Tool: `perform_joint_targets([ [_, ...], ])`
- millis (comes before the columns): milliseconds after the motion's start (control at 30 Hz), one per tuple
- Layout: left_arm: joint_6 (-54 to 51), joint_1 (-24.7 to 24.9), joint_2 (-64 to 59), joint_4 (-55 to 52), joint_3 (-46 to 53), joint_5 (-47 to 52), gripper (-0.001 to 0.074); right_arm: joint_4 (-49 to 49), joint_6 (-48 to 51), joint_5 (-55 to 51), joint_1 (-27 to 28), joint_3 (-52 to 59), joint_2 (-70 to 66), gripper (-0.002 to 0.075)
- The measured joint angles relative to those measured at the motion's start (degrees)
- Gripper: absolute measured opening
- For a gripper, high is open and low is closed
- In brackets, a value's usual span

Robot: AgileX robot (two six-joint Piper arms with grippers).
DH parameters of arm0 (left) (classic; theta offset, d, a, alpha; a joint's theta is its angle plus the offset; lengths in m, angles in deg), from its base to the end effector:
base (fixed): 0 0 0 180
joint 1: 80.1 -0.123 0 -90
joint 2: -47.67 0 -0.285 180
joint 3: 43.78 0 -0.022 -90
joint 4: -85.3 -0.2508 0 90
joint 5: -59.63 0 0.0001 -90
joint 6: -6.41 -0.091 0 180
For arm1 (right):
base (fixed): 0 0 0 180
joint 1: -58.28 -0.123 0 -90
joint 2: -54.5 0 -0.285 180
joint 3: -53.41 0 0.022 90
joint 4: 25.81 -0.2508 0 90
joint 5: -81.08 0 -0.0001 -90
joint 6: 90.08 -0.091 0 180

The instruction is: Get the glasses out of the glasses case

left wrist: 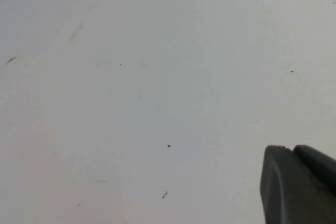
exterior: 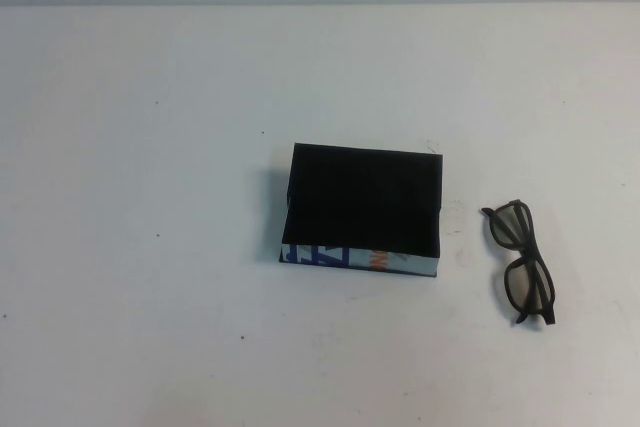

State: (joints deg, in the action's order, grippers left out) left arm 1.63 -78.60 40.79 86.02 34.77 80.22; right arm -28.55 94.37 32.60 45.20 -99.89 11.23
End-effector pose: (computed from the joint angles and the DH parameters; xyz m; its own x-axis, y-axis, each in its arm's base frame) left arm 0.0527 -0.0018 0.1738 -0.2730 0.0788 -0.9588 0.0501 0.9965 0.0676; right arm 0.0972 0.0259 0.3816 -0.4513 -0.1520 -0.8794 -0.2779 0.9603 -0.0234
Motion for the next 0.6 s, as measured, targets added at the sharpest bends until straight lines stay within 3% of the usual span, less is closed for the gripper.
perform_joint_targets([
  [300,0.0,0.0,0.0,0.0,0.0,0.0,-0.0005,2.0,0.0,27.0,0.1,23.3,17.7,-0.0015],
  [600,0.0,0.0,0.0,0.0,0.0,0.0,-0.0005,0.6,-2.5,33.3,6.0,42.4,32.6,-0.0016],
])
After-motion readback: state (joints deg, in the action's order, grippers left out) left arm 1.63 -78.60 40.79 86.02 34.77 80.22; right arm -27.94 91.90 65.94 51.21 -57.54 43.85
